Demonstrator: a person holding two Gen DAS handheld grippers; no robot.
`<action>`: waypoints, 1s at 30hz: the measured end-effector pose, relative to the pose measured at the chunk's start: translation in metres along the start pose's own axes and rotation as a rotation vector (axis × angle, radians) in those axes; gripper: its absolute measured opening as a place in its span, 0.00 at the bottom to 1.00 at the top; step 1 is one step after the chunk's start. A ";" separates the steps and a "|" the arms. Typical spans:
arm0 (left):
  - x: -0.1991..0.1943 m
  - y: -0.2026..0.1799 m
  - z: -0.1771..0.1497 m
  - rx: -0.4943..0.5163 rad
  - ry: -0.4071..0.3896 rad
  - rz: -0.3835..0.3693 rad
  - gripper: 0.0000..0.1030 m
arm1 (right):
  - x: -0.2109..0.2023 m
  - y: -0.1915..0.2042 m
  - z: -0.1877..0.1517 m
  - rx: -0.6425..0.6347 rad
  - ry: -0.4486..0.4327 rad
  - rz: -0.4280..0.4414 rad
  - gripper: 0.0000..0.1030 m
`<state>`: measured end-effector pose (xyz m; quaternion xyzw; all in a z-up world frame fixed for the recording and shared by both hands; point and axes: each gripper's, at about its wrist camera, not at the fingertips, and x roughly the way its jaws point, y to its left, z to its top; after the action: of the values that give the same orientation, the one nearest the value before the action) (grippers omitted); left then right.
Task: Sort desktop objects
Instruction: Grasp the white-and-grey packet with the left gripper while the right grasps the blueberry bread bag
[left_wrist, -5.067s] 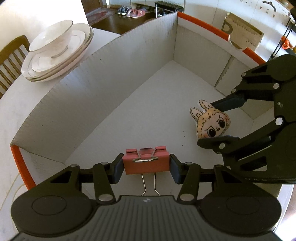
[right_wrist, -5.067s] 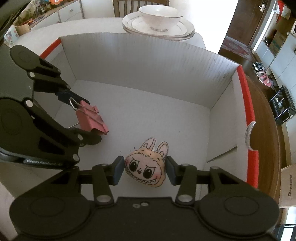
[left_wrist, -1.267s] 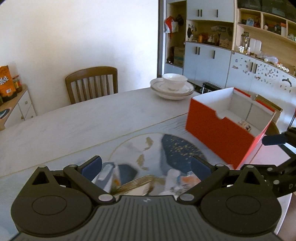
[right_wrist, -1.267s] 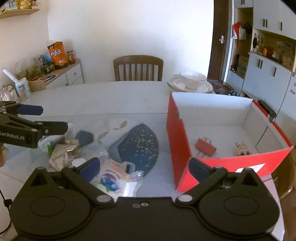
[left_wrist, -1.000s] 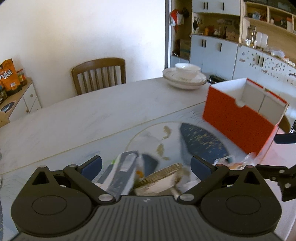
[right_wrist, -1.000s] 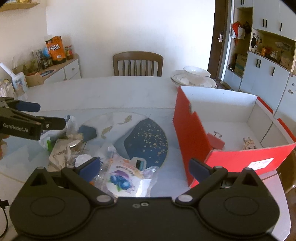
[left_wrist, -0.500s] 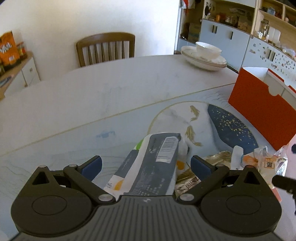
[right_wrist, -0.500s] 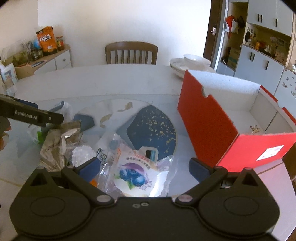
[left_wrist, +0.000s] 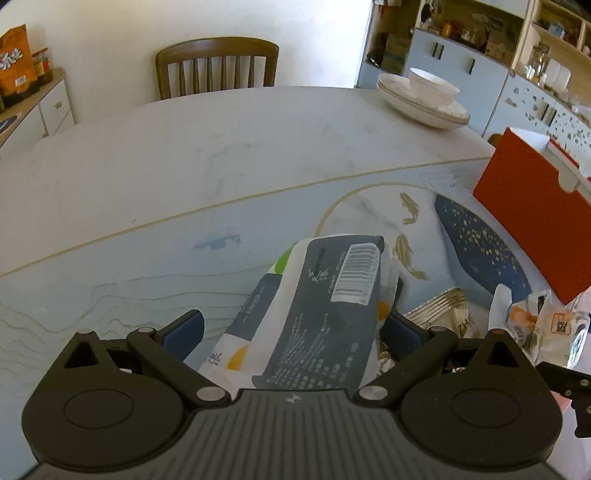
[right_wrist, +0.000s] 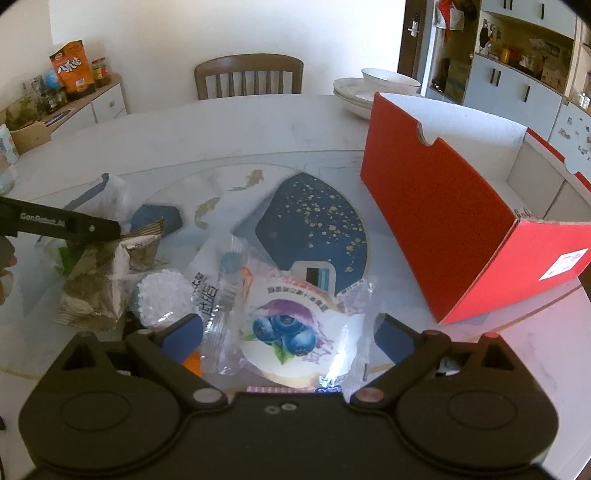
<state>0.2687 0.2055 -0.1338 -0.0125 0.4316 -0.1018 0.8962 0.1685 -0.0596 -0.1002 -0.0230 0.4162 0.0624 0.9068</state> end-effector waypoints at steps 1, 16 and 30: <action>-0.001 0.002 0.000 -0.012 -0.003 -0.009 0.97 | 0.000 -0.001 0.000 0.007 0.001 0.003 0.96; -0.014 0.003 -0.003 -0.060 -0.018 0.018 0.56 | -0.002 -0.002 0.002 0.005 0.012 0.027 0.78; -0.037 -0.010 -0.003 -0.038 -0.050 0.049 0.22 | -0.015 -0.011 0.006 0.040 -0.016 0.086 0.57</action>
<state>0.2425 0.2034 -0.1060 -0.0213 0.4110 -0.0711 0.9086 0.1646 -0.0714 -0.0854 0.0136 0.4109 0.0933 0.9068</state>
